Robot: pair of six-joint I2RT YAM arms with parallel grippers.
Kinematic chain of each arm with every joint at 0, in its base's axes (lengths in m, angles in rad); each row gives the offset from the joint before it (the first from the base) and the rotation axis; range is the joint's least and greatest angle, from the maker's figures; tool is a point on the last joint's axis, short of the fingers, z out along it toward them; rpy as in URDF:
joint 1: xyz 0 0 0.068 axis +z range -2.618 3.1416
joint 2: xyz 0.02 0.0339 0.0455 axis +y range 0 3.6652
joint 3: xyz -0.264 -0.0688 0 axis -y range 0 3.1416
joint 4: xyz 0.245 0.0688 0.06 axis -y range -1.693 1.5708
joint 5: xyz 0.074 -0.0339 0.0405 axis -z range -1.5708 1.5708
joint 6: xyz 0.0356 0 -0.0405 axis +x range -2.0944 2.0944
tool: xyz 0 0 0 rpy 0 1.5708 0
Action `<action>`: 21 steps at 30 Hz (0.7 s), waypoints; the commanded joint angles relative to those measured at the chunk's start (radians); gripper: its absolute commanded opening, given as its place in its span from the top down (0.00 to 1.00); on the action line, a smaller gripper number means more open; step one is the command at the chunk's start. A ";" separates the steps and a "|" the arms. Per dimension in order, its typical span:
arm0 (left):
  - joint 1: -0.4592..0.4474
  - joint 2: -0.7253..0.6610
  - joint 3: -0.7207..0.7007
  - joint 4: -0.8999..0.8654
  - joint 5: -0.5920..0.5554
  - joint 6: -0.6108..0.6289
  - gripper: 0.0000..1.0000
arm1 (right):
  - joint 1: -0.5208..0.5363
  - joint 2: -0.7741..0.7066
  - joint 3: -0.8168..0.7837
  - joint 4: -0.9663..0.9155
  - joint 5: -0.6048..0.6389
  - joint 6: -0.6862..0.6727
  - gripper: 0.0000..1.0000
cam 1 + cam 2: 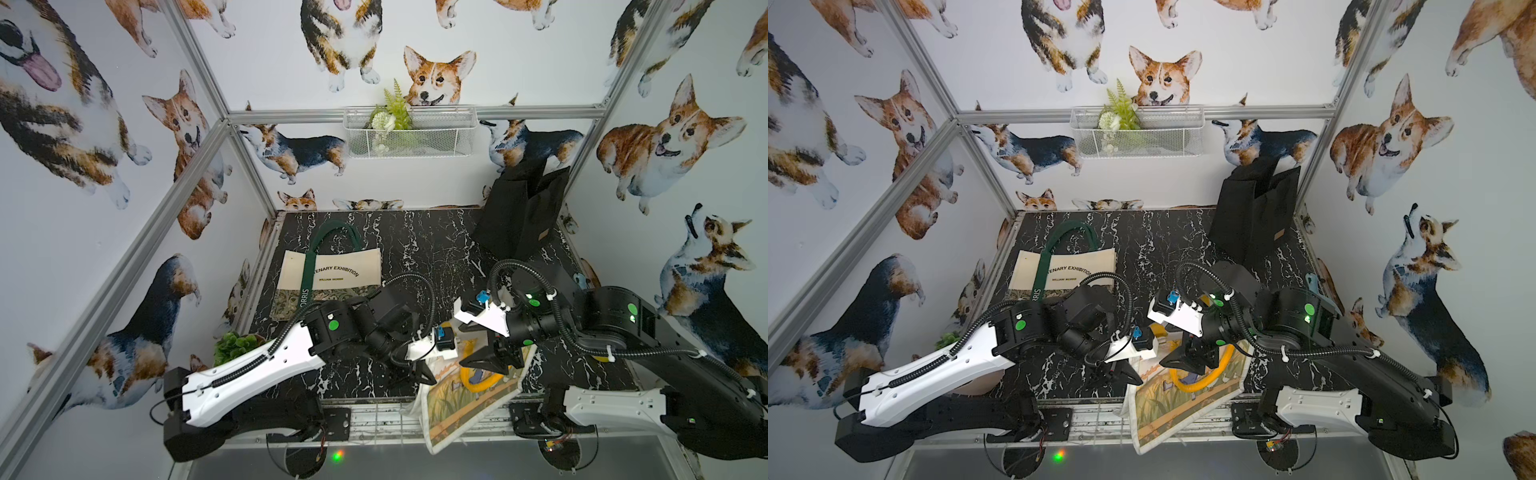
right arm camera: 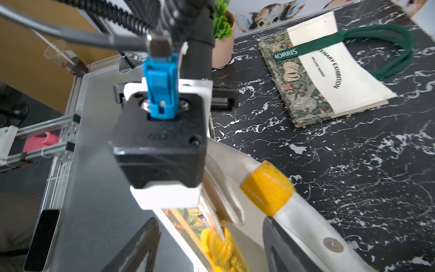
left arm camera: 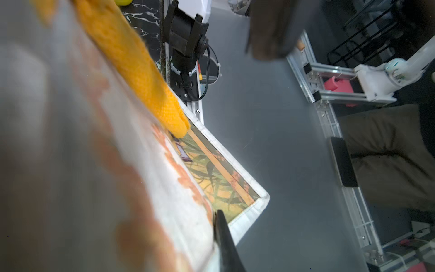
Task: Put away the canvas bag
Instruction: Press the canvas bag at the center of the board.
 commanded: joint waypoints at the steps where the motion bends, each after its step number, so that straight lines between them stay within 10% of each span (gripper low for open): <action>1: 0.000 -0.050 -0.010 -0.014 -0.006 0.252 1.00 | 0.010 -0.008 -0.035 0.044 -0.036 -0.039 0.29; 21: 0.002 0.075 0.092 -0.002 0.042 0.449 1.00 | 0.032 0.007 -0.182 0.140 -0.049 -0.022 0.33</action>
